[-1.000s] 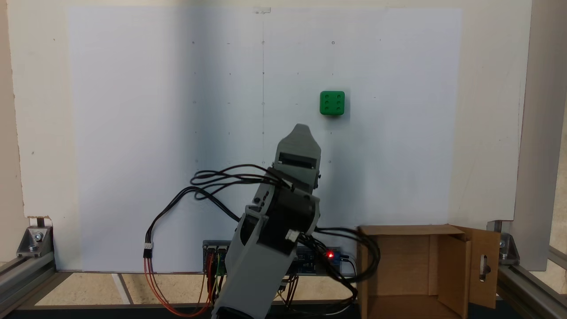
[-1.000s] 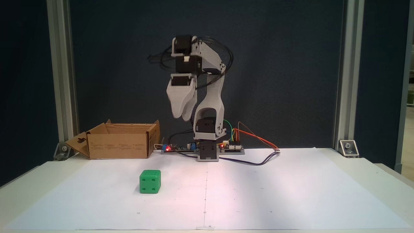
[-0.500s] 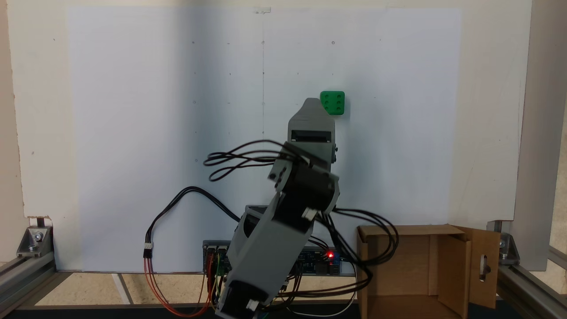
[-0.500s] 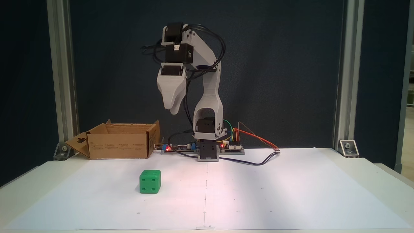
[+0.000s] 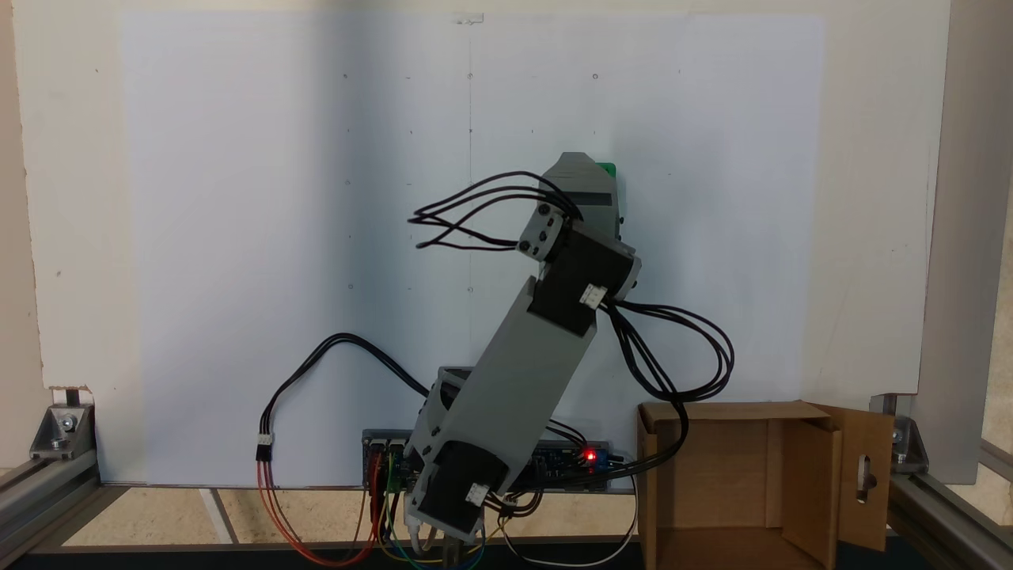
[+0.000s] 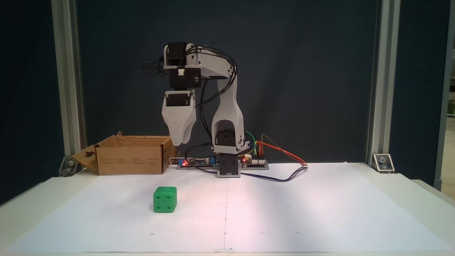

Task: Grasp a green dice and put it in the bin.

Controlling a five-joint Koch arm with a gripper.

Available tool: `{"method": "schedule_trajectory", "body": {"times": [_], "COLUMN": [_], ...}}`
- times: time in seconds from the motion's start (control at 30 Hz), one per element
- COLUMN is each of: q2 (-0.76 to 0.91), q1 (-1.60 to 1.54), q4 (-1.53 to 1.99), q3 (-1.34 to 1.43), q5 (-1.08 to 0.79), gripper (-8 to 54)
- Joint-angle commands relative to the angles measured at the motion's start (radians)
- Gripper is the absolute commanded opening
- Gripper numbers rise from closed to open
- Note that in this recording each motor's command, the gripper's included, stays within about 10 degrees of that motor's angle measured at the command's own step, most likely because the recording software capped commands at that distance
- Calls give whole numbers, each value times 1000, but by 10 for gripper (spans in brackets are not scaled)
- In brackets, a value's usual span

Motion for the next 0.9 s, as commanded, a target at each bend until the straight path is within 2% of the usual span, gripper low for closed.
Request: {"method": "schedule_trajectory", "body": {"times": [0.0,0.23,0.87], "q2": [-8,-66,-118], "q1": [14,48,71], "q4": [-38,-40,-127], "q3": [-77,-152,-81], "q5": [-64,-63,-63], "gripper": [461,459,449]}}
